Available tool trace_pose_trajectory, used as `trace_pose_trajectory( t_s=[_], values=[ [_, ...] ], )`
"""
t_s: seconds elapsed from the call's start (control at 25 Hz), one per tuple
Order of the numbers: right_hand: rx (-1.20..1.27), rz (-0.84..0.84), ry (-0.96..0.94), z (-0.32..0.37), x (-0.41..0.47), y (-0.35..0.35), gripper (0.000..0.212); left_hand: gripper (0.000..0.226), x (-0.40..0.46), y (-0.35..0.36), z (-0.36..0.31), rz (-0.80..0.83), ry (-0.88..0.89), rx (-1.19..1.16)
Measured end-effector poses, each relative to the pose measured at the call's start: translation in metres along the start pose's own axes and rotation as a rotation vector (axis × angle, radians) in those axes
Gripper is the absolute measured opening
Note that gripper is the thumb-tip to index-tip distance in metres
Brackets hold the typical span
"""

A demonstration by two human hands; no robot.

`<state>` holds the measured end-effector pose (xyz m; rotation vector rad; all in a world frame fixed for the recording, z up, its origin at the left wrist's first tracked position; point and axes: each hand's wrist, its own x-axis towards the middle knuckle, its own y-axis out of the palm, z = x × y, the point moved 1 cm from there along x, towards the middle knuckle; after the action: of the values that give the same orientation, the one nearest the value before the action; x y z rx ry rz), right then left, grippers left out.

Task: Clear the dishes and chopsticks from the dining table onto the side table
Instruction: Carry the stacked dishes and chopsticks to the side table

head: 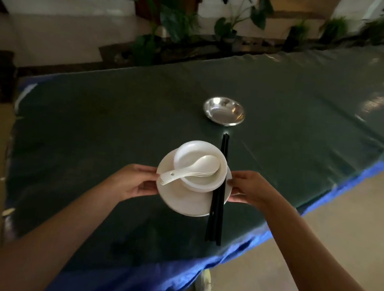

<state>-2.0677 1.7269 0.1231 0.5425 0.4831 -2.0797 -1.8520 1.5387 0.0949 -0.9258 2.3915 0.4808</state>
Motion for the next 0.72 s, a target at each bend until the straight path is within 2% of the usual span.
trace_pose_trajectory(
  t_s=[0.28,0.44,0.72],
  values=[
    [-0.142,0.269,0.006,0.051,0.126,-0.050,0.027,0.016,0.070,0.034,-0.006,-0.231,-0.054,-0.172],
    [-0.209,0.326,0.034,0.056,0.176,-0.051,0.030,0.027,0.095,0.044,-0.002,-0.374,-0.111,-0.240],
    [-0.247,0.372,0.133,0.033,0.220,-0.027,0.035,0.032,0.116,0.036,0.016,-0.466,-0.164,-0.272]
  ],
)
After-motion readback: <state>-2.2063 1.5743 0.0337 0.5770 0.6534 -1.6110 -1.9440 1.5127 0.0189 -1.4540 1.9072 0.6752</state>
